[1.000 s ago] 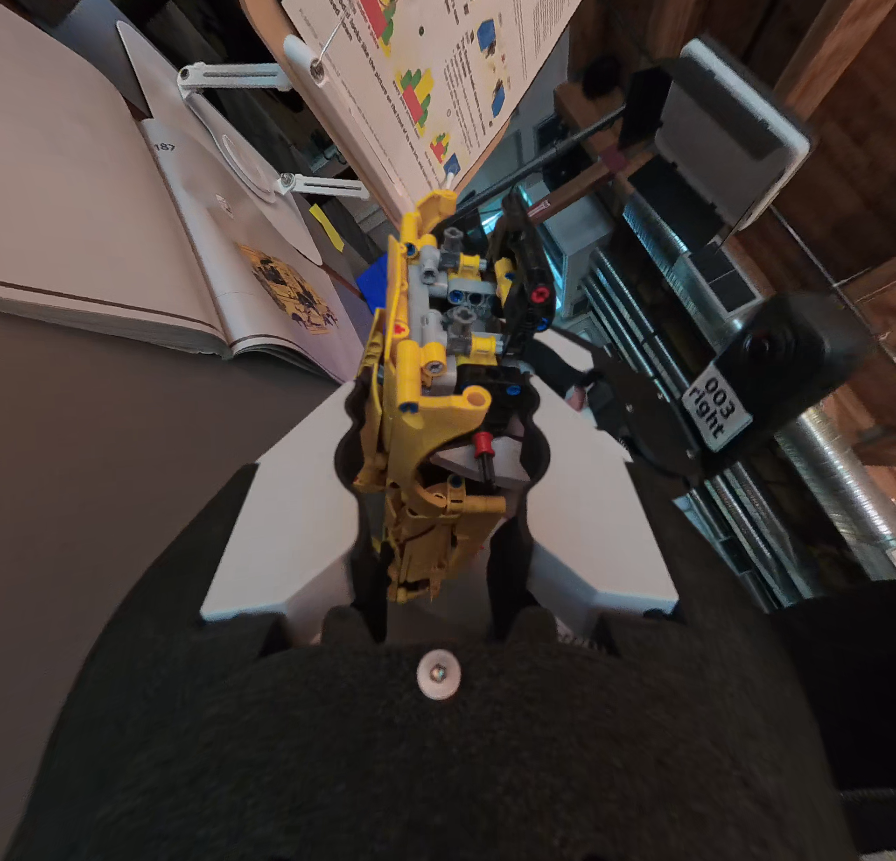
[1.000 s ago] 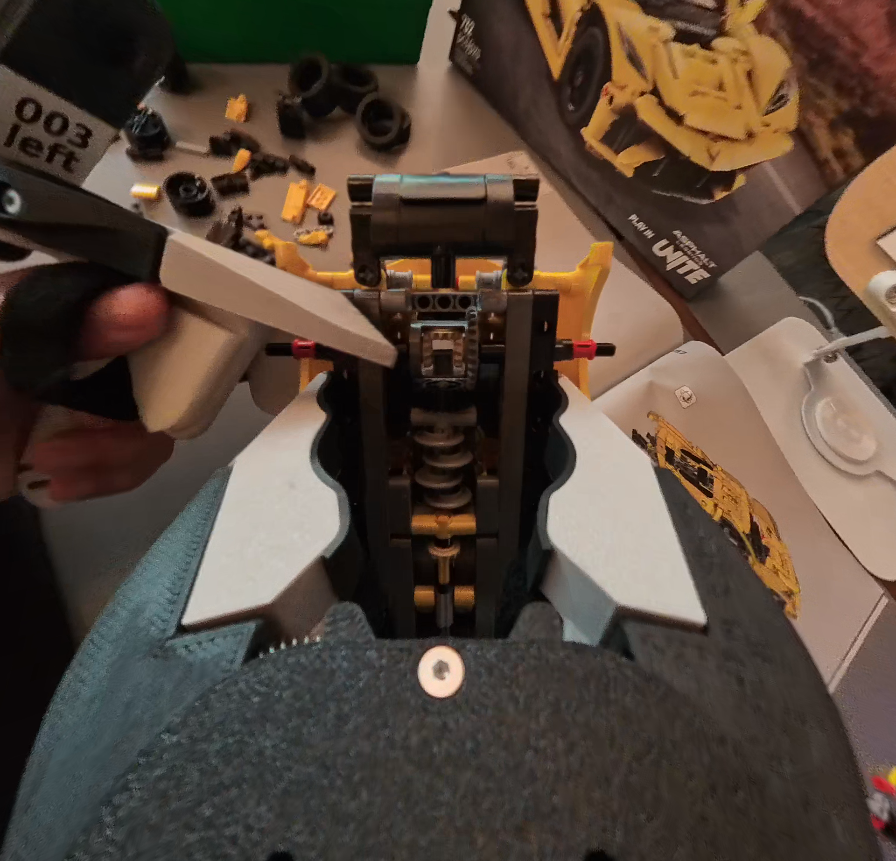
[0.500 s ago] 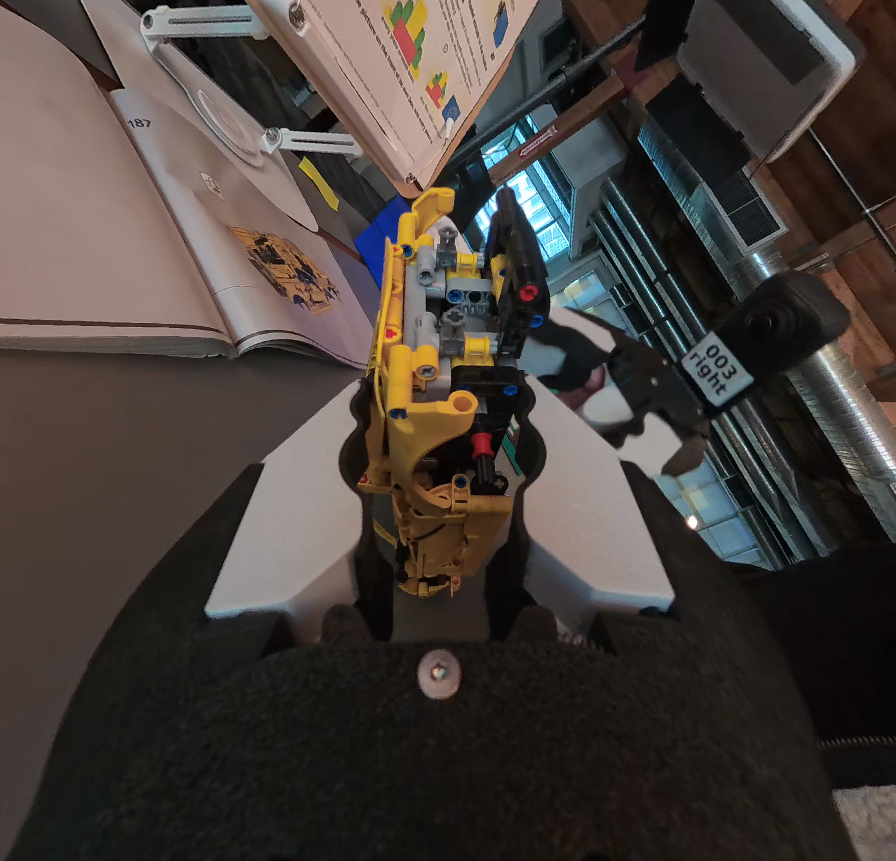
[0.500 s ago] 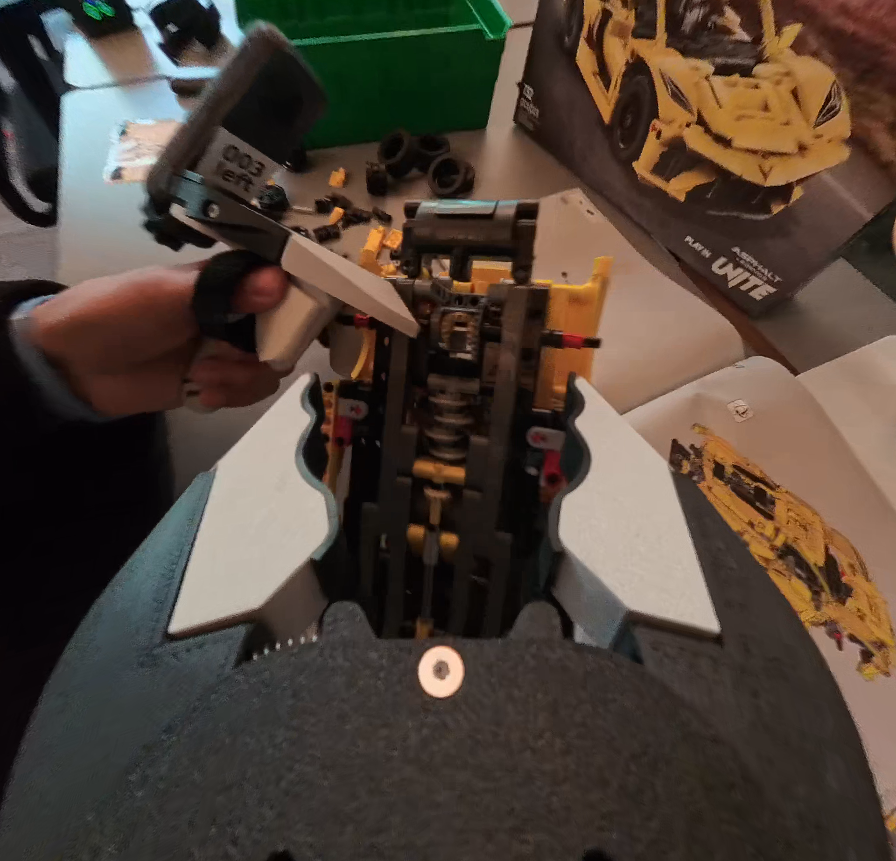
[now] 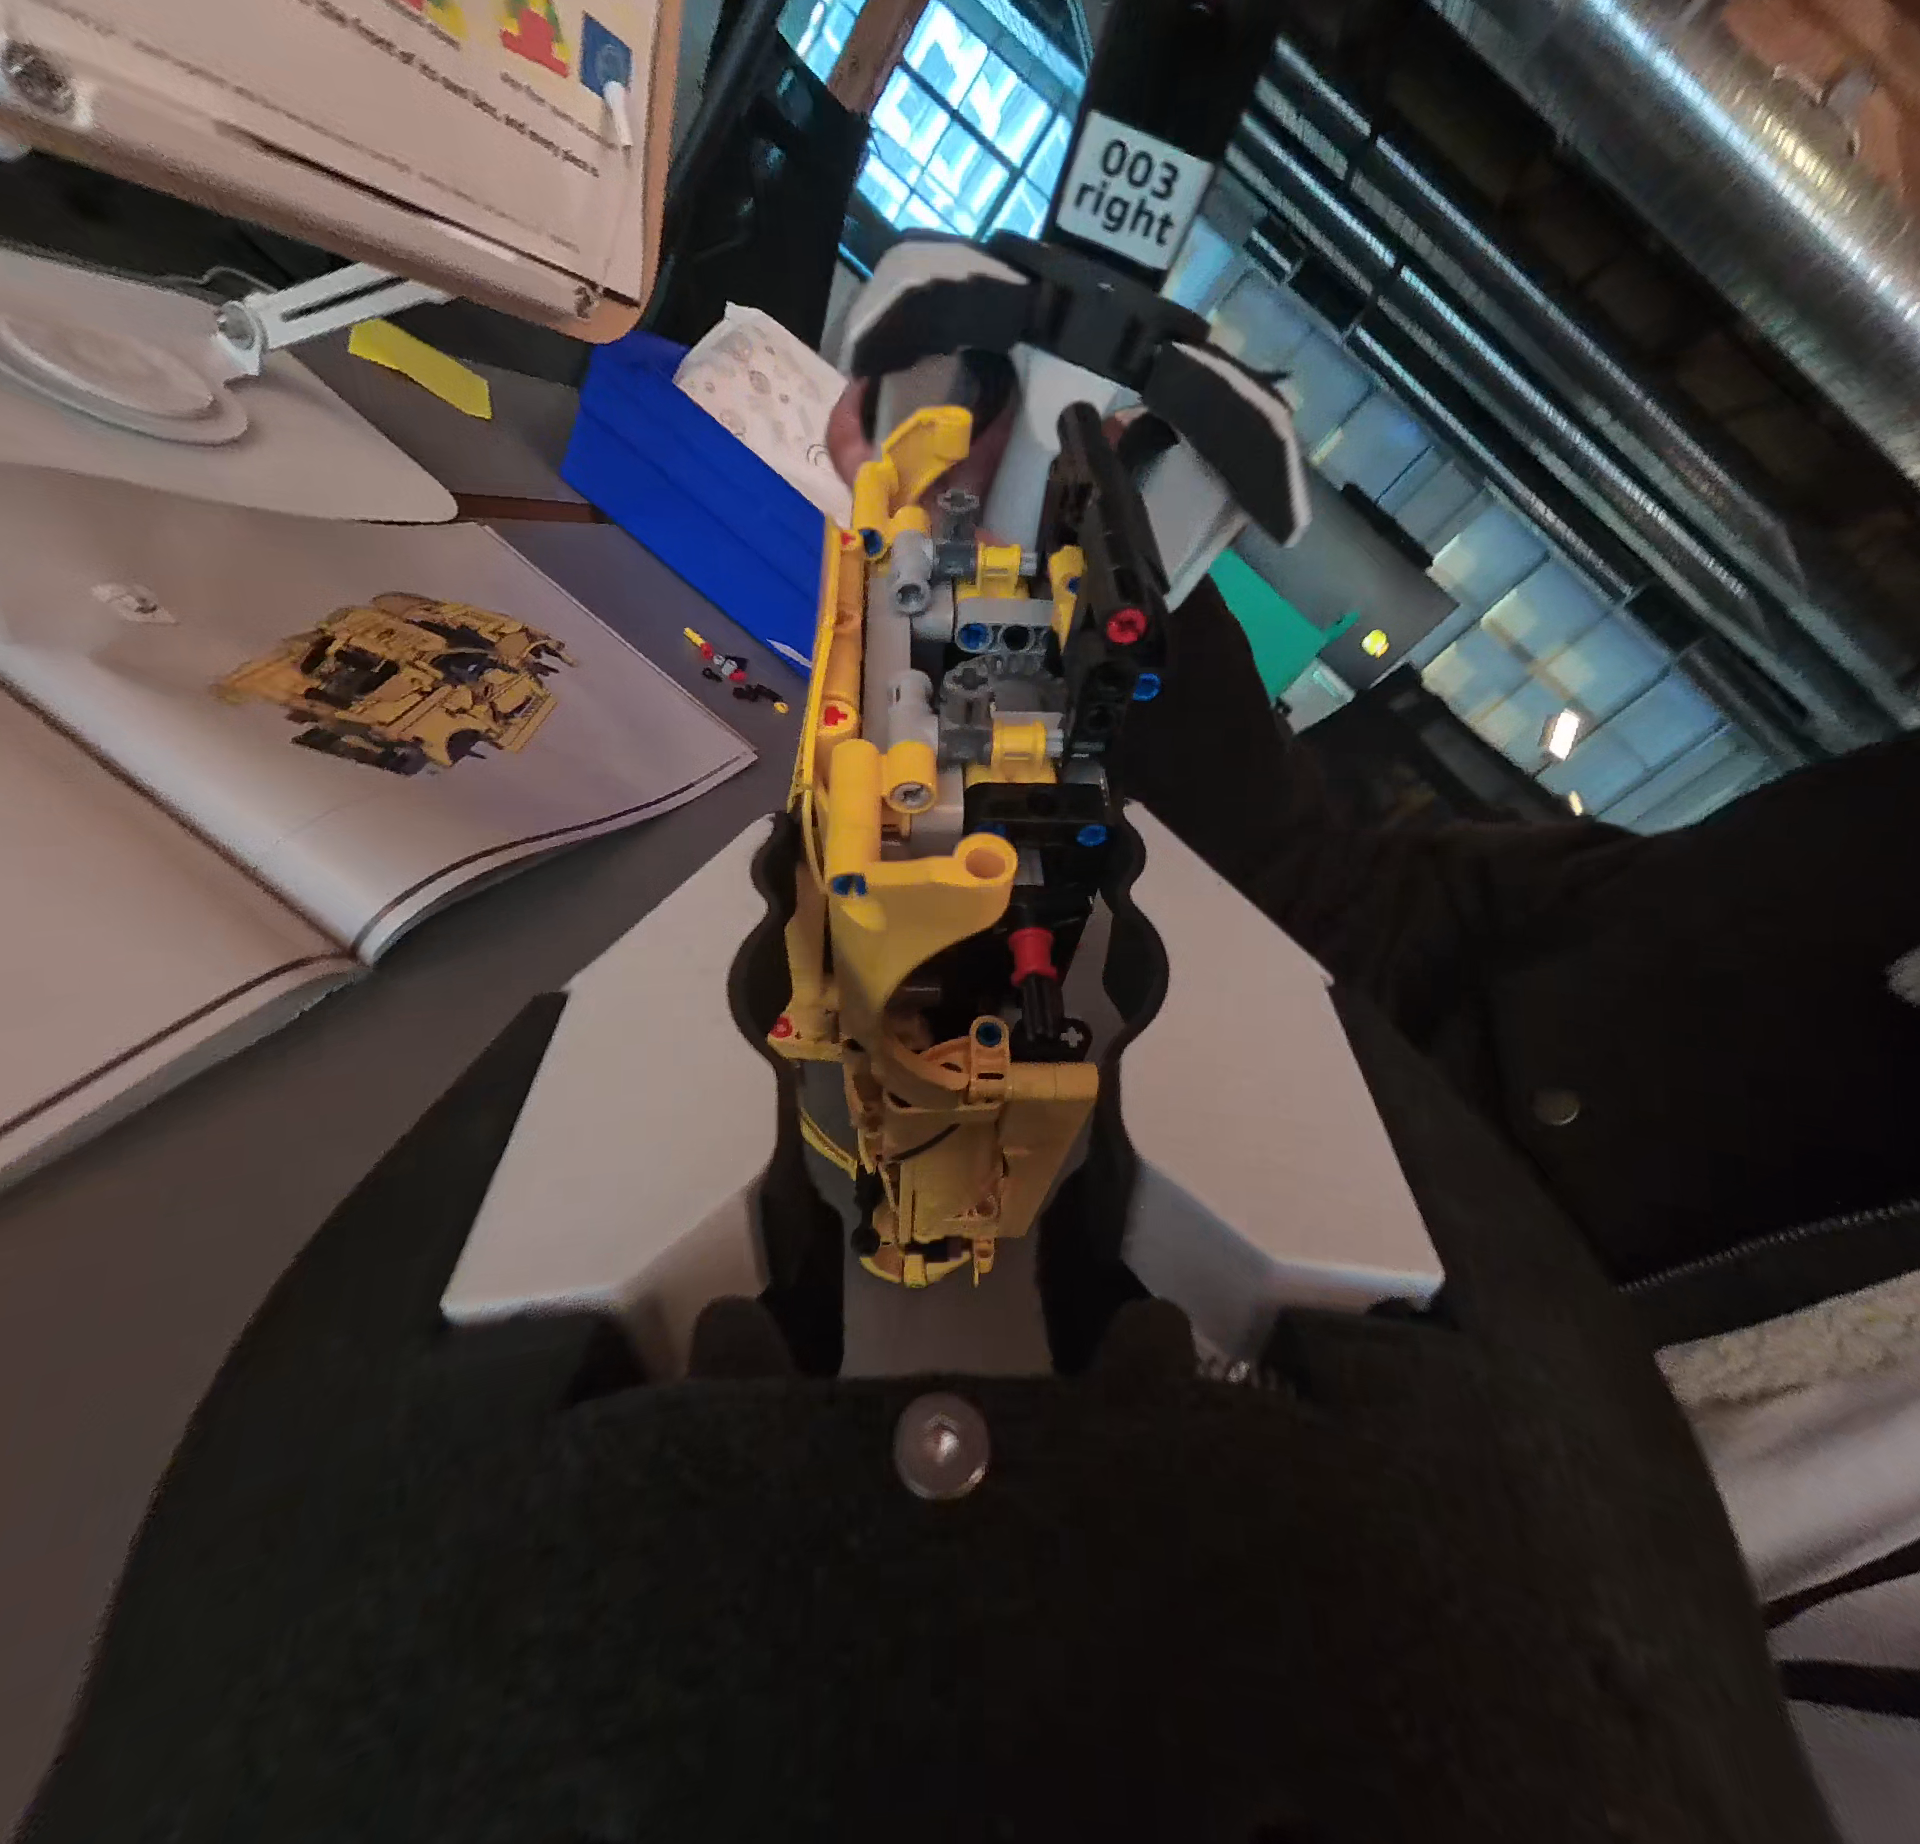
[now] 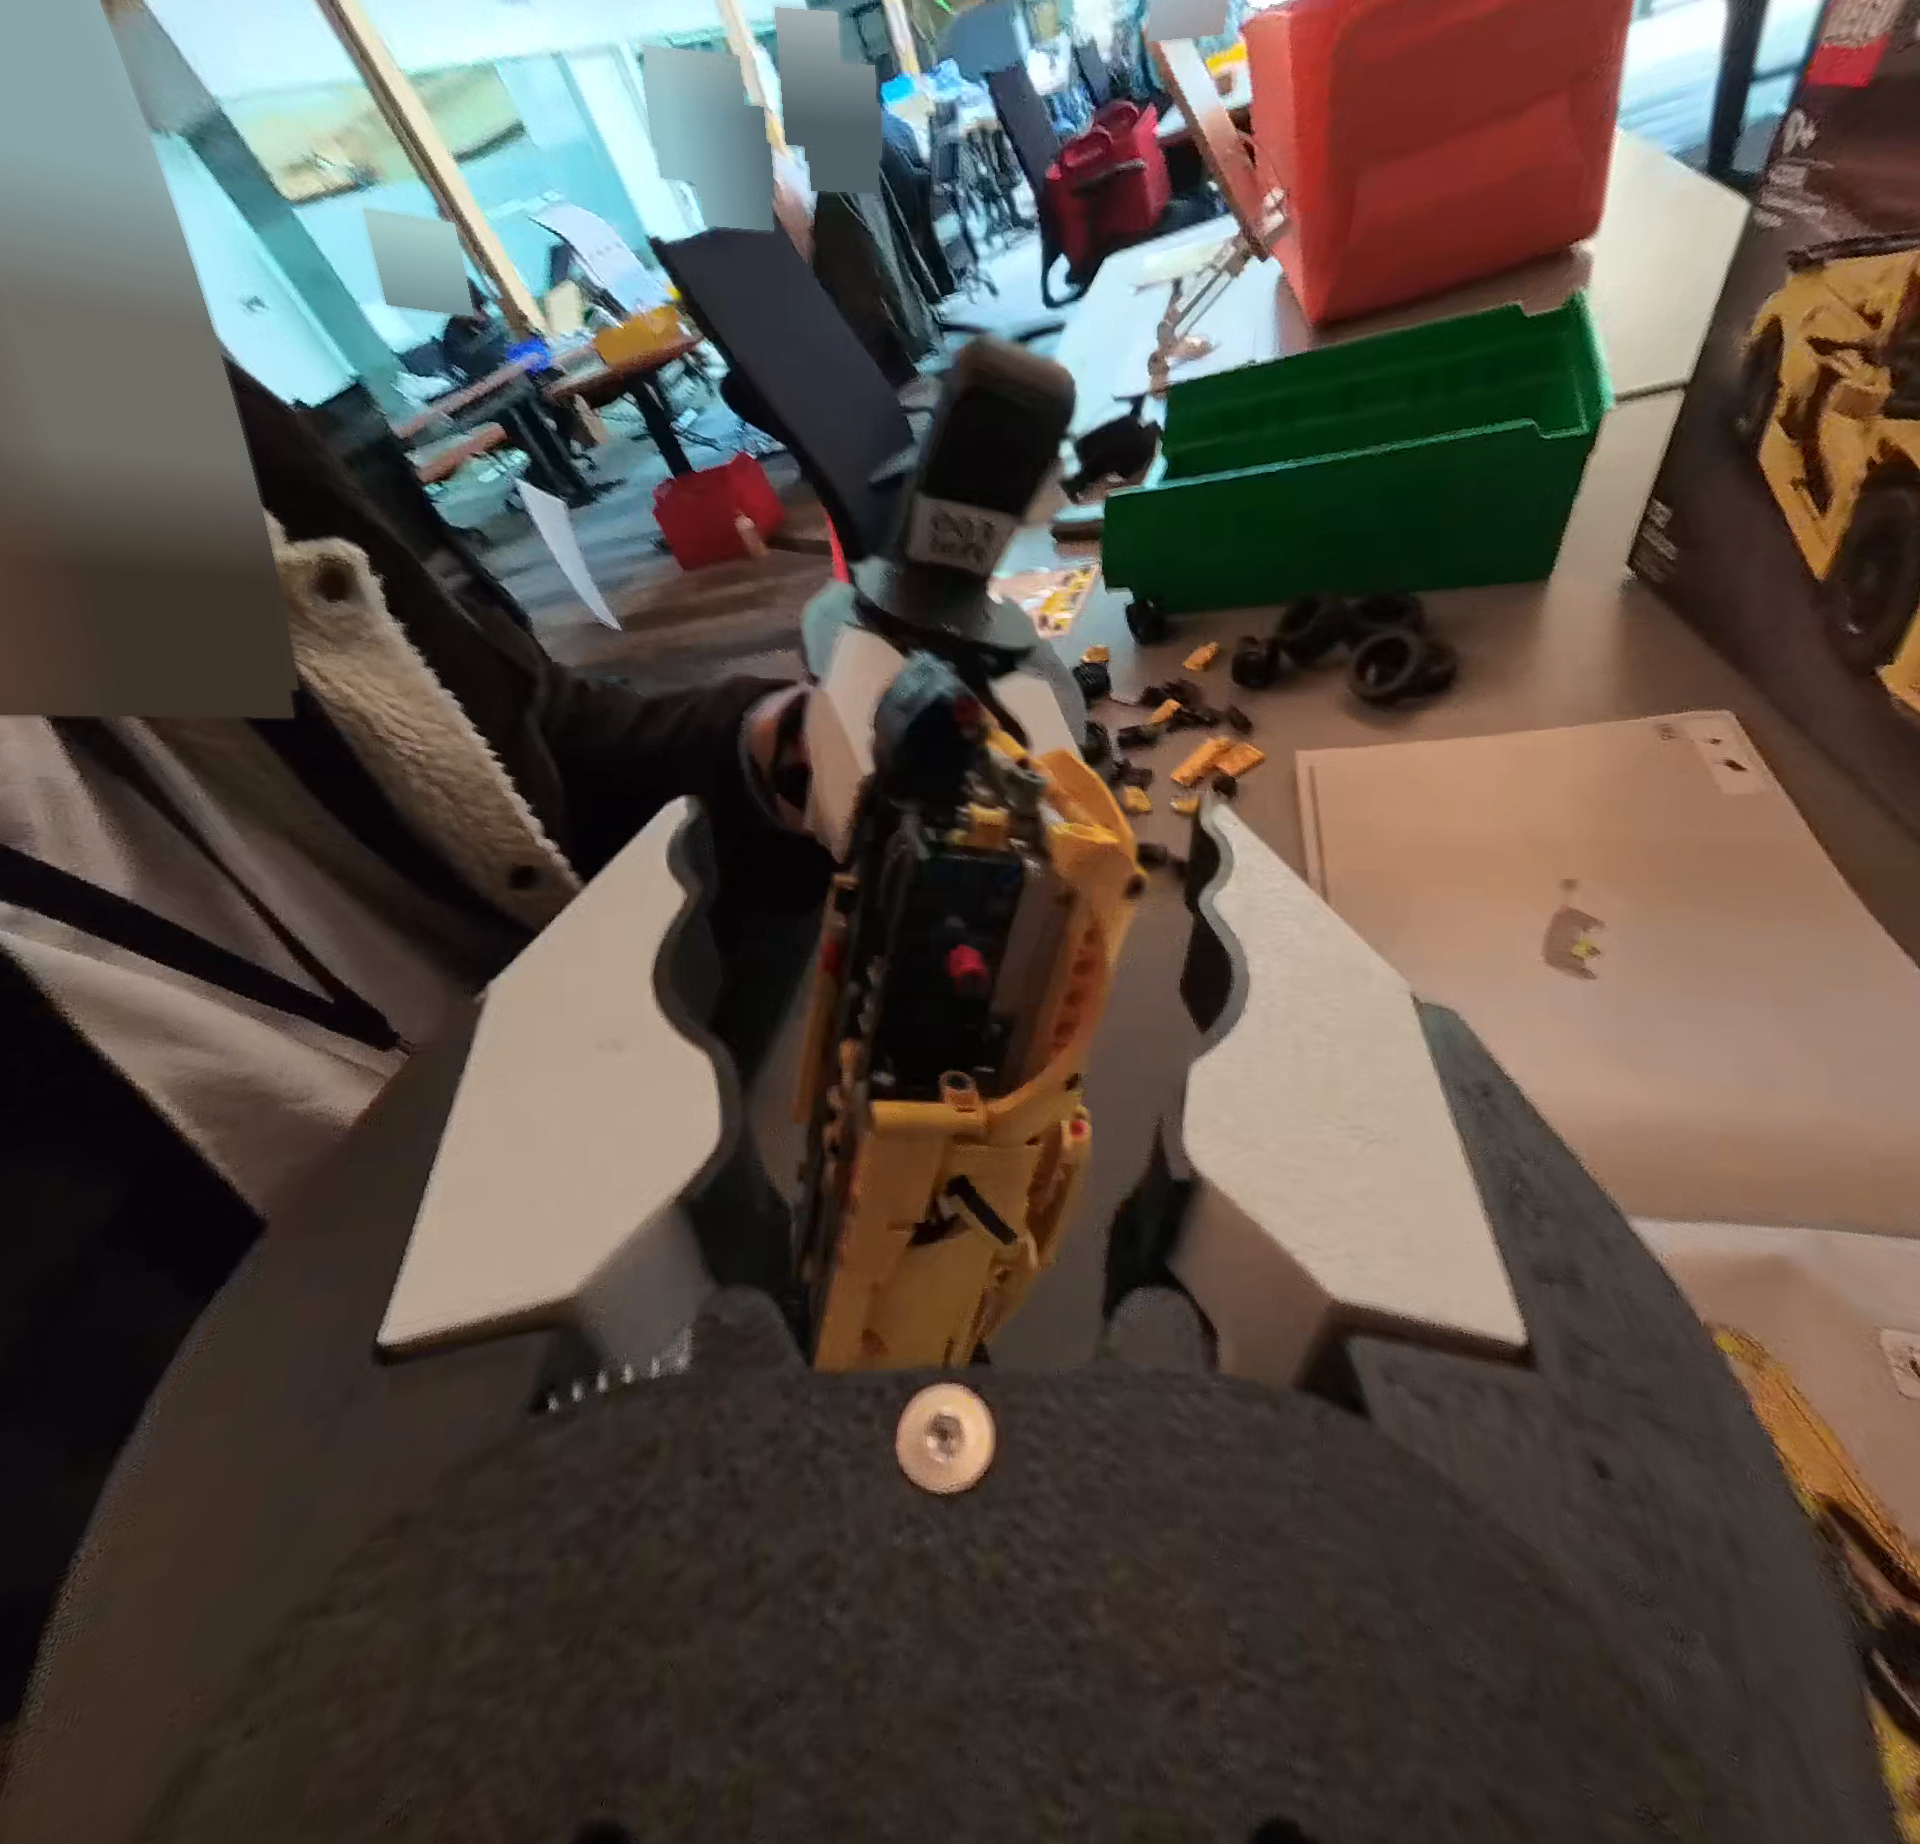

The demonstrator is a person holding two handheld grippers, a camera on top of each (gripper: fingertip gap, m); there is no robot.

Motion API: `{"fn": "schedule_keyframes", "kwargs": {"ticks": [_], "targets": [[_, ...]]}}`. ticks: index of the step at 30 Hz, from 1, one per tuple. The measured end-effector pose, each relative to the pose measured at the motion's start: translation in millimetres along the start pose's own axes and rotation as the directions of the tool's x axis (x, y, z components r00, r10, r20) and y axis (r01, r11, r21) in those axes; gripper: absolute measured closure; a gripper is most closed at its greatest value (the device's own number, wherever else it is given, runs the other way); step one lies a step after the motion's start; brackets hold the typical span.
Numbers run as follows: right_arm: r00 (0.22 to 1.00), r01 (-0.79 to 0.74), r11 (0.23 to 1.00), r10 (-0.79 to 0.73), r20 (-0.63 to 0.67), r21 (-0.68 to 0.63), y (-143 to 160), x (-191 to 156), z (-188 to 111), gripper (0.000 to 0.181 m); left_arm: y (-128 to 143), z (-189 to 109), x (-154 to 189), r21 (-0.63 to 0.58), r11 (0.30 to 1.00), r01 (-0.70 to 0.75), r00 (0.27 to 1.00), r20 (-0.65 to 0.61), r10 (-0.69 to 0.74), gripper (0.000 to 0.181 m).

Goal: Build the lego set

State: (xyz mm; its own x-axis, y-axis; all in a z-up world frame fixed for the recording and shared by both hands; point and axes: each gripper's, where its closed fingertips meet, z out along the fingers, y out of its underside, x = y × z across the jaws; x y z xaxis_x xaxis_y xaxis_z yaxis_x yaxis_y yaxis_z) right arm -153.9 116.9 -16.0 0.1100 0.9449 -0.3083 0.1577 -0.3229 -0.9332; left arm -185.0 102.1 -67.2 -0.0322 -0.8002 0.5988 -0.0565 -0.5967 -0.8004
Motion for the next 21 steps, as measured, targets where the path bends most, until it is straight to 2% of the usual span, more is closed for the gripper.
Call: {"fn": "schedule_keyframes", "kwargs": {"ticks": [3, 5, 7, 10, 14, 21], "targets": [[0.999, 0.009, 0.999, -0.010, -0.033, -0.037, 11, -4, 2, 0.093, -2, 10, 14, -0.058, 0.996, -0.071, 0.997, 0.000, 0.071, 0.123], [0.999, -0.037, 0.999, 0.037, -0.001, -0.016, 11, -15, 4, 0.103, -2, 17, 24, -0.088, 0.989, -0.120, 0.993, -0.009, 0.119, 0.123], [0.998, -0.062, 0.998, 0.062, 0.019, -0.013, 12, -22, 2, 0.122, -1, 23, 32, -0.114, 0.981, -0.155, 0.988, -0.009, 0.155, 0.123], [0.998, -0.060, 0.998, 0.060, 0.012, 0.020, 17, -26, -4, 0.127, -1, 27, 38, -0.129, 0.976, -0.178, 0.984, -0.008, 0.178, 0.123], [0.993, -0.108, 0.990, 0.103, 0.063, 0.089, 18, -33, -6, 0.128, 1, 32, 42, -0.136, 0.973, -0.185, 0.983, -0.005, 0.186, 0.123], [0.994, -0.085, 0.987, 0.075, 0.077, 0.139, 16, -44, -9, 0.129, 3, 33, 51, -0.160, 0.955, -0.249, 0.966, 0.023, 0.256, 0.124]]}}
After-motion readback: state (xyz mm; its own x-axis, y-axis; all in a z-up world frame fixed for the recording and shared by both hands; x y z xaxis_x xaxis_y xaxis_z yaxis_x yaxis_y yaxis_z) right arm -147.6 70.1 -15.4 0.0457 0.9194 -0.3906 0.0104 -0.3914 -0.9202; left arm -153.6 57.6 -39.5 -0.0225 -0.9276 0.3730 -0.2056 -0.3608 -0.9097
